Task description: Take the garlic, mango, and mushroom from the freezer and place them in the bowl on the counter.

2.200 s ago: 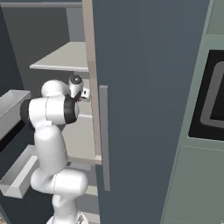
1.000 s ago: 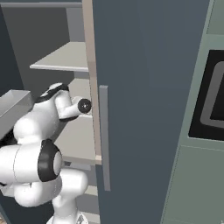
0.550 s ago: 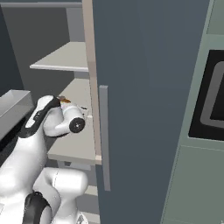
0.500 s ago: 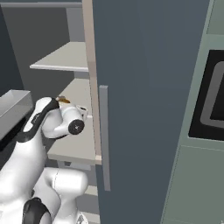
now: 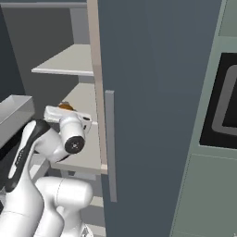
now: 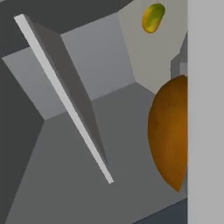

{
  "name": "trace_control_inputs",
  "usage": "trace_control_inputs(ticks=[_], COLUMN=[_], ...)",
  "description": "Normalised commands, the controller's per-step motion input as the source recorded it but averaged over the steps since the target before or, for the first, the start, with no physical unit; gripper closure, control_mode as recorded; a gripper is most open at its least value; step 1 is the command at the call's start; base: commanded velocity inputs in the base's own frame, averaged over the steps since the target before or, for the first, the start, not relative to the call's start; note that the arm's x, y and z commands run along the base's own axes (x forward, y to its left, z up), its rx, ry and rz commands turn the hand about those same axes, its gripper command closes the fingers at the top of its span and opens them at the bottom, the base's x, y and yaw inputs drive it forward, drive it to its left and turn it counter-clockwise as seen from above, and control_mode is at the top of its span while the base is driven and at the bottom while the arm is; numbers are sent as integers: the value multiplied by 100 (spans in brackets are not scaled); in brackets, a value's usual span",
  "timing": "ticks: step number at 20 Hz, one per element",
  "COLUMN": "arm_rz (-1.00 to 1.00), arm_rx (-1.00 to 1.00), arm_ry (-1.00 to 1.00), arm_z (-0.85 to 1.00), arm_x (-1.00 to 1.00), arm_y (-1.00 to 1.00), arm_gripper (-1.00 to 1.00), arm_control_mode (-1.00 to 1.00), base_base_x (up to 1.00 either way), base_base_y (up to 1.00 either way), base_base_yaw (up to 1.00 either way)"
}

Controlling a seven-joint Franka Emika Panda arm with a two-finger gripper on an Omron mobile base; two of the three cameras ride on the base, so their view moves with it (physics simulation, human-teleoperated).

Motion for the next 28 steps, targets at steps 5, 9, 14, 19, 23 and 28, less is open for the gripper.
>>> trace_control_inputs(ticks=[5, 9, 14, 19, 23, 28], arm_rz=[0, 0, -3, -1, -1, -8], arm_rx=[0, 0, 0, -7, -9, -3], arm_ry=[12, 25, 42, 4, -5, -3], arm_z=[92, 98, 58, -23, -44, -3], arm_x=[-59, -54, -41, -53, -69, -44], arm_y=[-41, -35, -25, 0, 0, 0], arm_gripper=[100, 100, 100, 100, 100, 100], arm_control_mode=[-100, -100, -100, -100, -100, -100], base_base_x=[0, 0, 0, 0, 0, 0], base_base_y=[0, 0, 0, 0, 0, 0], base_base_yaw=[0, 0, 0, 0, 0, 0])
